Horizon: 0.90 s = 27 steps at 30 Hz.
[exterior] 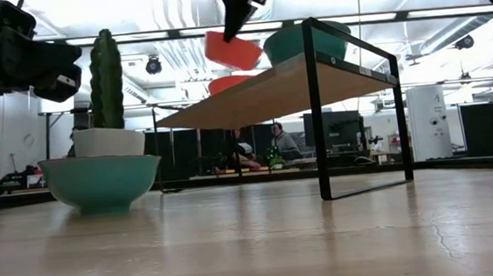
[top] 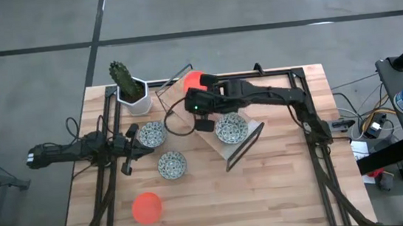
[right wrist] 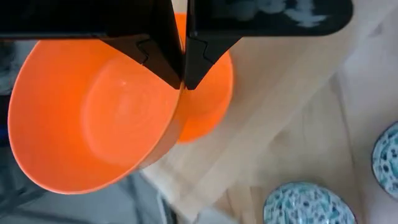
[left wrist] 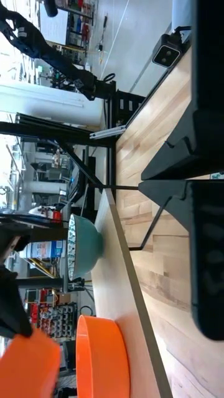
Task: Pick & Place Mini bowls
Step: Stack the right orange bowl on top of the orange bowl on the shelf
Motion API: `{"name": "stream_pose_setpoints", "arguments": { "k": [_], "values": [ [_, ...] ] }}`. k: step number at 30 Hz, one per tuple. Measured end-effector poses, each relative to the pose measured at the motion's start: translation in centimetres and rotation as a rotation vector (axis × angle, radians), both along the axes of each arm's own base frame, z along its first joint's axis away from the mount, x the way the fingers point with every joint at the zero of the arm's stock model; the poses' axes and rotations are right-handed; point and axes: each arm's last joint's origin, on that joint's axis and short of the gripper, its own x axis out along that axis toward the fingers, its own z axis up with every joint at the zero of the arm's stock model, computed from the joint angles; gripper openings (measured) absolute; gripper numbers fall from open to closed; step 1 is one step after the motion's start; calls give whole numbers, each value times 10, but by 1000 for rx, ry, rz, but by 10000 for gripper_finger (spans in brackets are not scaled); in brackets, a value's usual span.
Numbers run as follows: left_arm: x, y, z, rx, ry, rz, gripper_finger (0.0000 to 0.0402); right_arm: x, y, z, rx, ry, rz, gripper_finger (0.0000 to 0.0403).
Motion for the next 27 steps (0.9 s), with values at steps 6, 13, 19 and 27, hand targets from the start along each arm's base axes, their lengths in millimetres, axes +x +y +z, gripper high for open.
{"name": "stream_pose_setpoints", "arguments": {
  "k": [6, 13, 19, 27],
  "values": [
    [0, 0, 0, 0, 0, 0, 0, -4, -13, -2, 36, 49, 24, 8],
    [0, 0, 0, 0, 0, 0, 0, -5, -19, -4, 76, 98, 143, 8],
    [0, 0, 0, 0, 0, 0, 0, -12, -27, -7, 81, 175, 145, 8],
    [0, 0, 0, 0, 0, 0, 0, -12, -26, -7, 91, 193, 244, 8]
  ]
}}
